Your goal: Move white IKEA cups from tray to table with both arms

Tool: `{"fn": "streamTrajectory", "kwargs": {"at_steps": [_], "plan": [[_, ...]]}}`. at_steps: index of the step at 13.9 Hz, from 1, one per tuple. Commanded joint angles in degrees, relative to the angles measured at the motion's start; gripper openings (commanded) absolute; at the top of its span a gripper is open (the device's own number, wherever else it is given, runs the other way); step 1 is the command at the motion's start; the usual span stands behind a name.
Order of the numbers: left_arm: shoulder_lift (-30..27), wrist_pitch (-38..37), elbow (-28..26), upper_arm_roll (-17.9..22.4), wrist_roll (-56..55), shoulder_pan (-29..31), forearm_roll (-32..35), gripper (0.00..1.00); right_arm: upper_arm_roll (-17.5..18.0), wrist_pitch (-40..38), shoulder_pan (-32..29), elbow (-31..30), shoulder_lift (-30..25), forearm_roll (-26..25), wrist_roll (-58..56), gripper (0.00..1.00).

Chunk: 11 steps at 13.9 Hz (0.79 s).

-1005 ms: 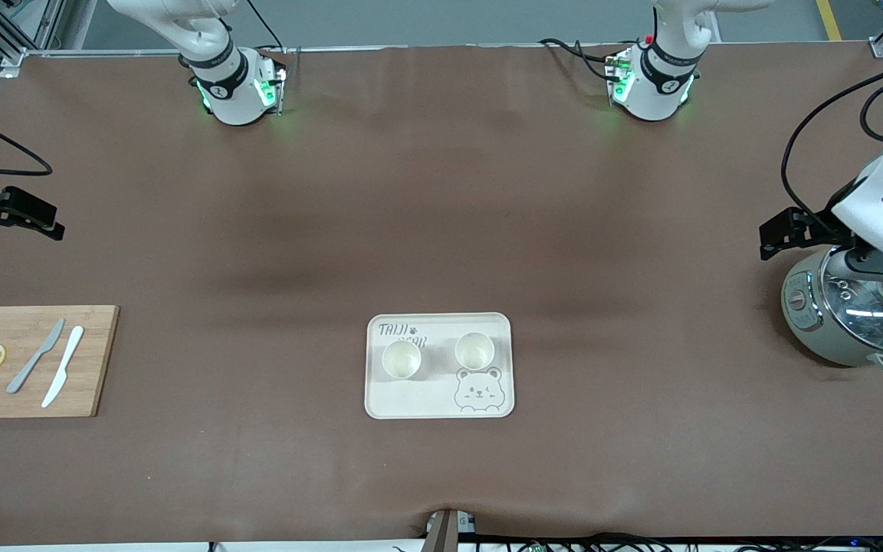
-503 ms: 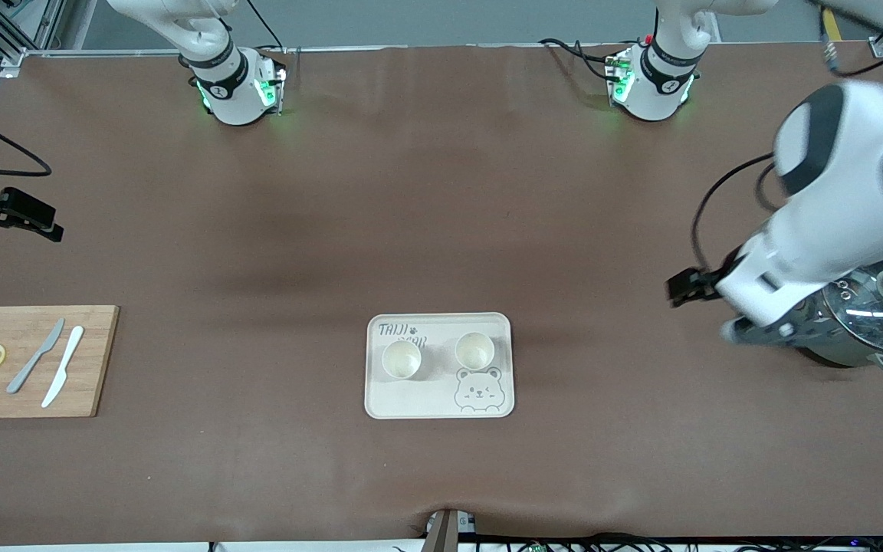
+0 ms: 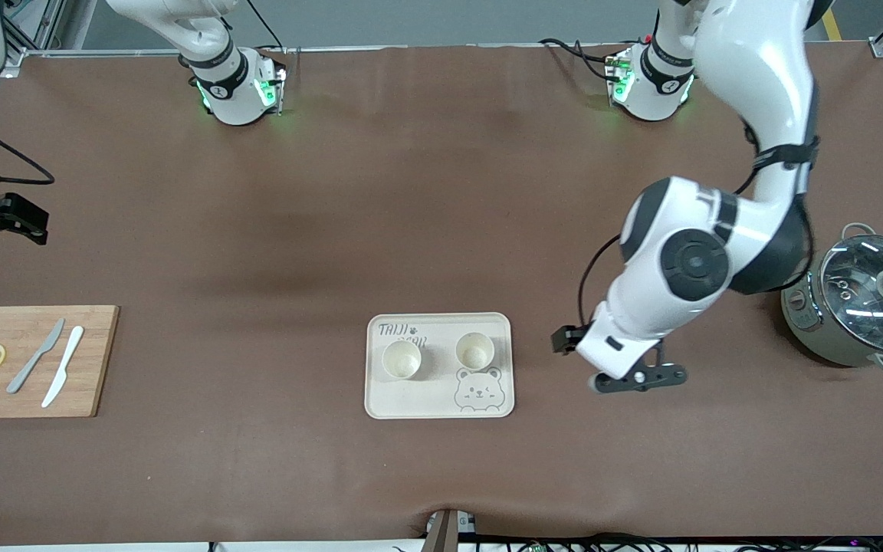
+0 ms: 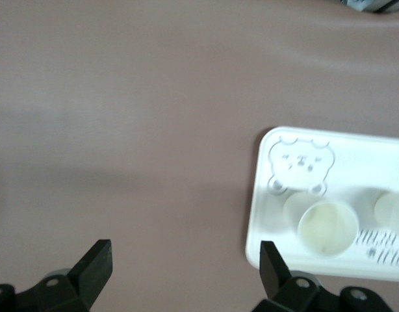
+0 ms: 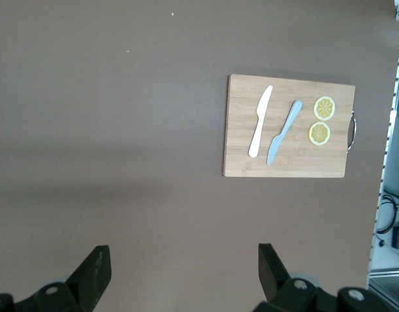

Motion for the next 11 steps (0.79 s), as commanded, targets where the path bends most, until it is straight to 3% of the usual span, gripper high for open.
{"fn": "streamTrajectory", "kwargs": {"at_steps": [1, 4, 5, 11], "plan": [[3.98, 2.11, 2.76, 6.12, -2.2, -6.16, -0.17, 1.0, -0.11, 0.83, 0.13, 1.4, 1.17, -0.79, 0.52, 1.0], [6.09, 4.66, 2.76, 6.76, -2.99, -7.77, -0.34, 1.0, -0.55, 2.68, -4.68, 1.32, 1.26, 13.67, 0.44, 1.0], [6.27, 5.62, 2.76, 6.5, -3.69, -7.68, -0.52, 1.0, -0.55, 2.69, -5.32, 1.23, 1.35, 16.07, 0.35, 1.0], [9.87, 14.15, 2.67, 5.27, -8.79, -8.64, -5.17, 1.0, -0.11, 3.03, -4.88, 0.71, 3.81, 17.14, -1.31, 1.0]]}}
